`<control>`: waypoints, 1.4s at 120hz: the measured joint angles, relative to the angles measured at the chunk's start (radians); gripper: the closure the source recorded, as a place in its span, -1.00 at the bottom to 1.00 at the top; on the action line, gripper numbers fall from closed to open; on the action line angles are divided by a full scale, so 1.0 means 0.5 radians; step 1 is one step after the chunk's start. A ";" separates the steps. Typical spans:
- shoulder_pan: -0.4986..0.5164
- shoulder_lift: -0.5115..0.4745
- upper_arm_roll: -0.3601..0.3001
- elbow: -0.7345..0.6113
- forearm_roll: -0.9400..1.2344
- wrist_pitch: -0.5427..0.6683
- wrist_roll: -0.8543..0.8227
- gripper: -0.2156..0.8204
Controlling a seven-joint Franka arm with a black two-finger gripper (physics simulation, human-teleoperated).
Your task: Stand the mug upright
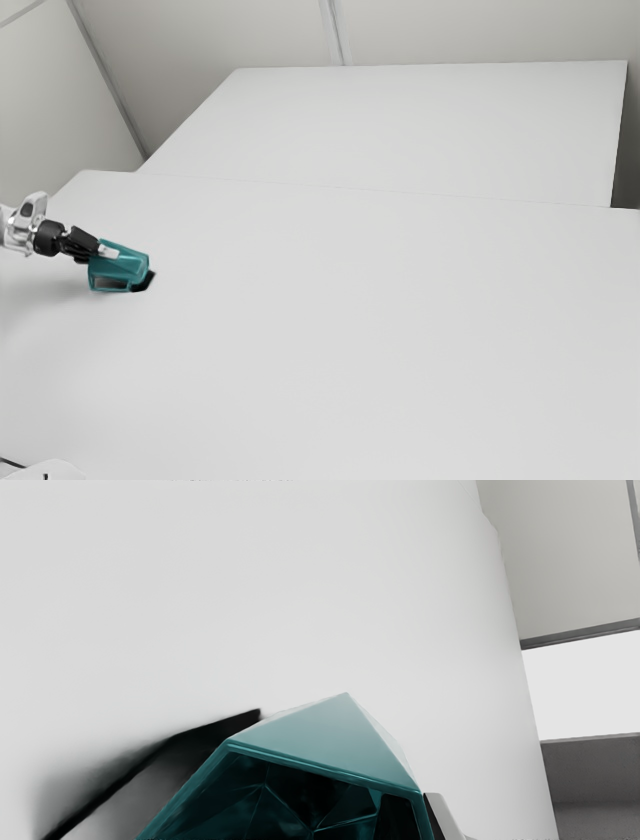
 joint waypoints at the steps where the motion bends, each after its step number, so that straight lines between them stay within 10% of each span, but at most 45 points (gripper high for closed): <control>1: -0.001 -0.002 0.000 0.000 0.001 -0.001 0.000 0.88; 40: -0.161 -0.357 -0.008 -0.325 0.178 0.109 0.039 0.92; 98: -0.887 -1.307 -0.025 -1.461 0.819 1.176 0.112 0.92; 168: -0.973 -1.704 -0.661 -1.921 1.392 1.601 -0.725 0.92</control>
